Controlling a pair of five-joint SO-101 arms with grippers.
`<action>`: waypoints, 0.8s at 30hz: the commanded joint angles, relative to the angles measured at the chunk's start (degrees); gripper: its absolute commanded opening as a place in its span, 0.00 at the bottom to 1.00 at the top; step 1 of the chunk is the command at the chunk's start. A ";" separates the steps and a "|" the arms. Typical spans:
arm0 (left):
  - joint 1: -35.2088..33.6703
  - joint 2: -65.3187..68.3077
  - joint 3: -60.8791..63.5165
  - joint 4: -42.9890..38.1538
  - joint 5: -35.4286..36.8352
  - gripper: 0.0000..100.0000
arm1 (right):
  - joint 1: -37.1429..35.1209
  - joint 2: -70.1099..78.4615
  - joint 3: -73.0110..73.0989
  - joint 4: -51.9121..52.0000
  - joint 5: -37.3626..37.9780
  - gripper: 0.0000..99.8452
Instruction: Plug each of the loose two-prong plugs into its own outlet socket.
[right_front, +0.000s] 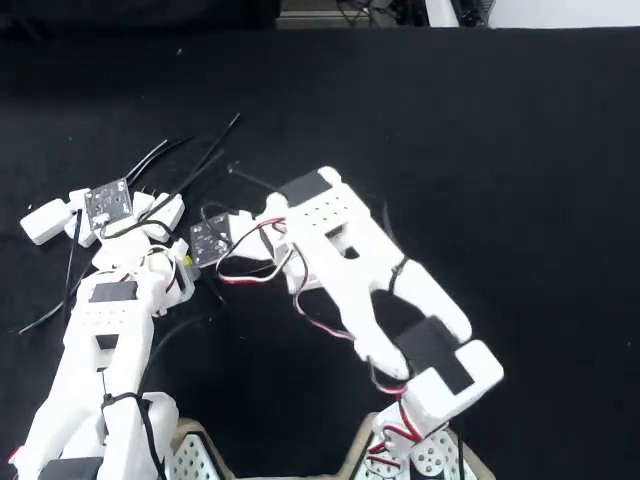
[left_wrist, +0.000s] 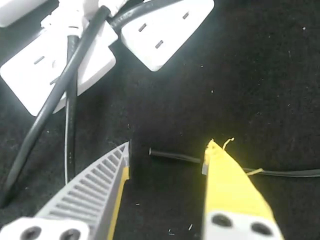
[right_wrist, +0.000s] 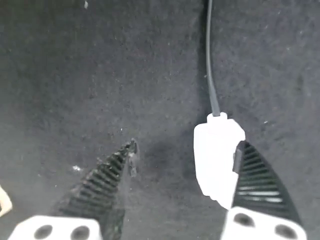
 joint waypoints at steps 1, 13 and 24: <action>0.75 -1.05 -2.77 0.35 0.35 0.24 | 3.60 0.84 -3.74 -0.70 2.11 0.34; 0.75 -1.05 -2.77 0.35 0.26 0.24 | 7.74 11.30 -9.27 -0.88 7.47 0.34; 0.75 -1.05 -2.77 0.35 0.18 0.24 | 8.70 16.13 -11.56 -4.40 -4.04 0.17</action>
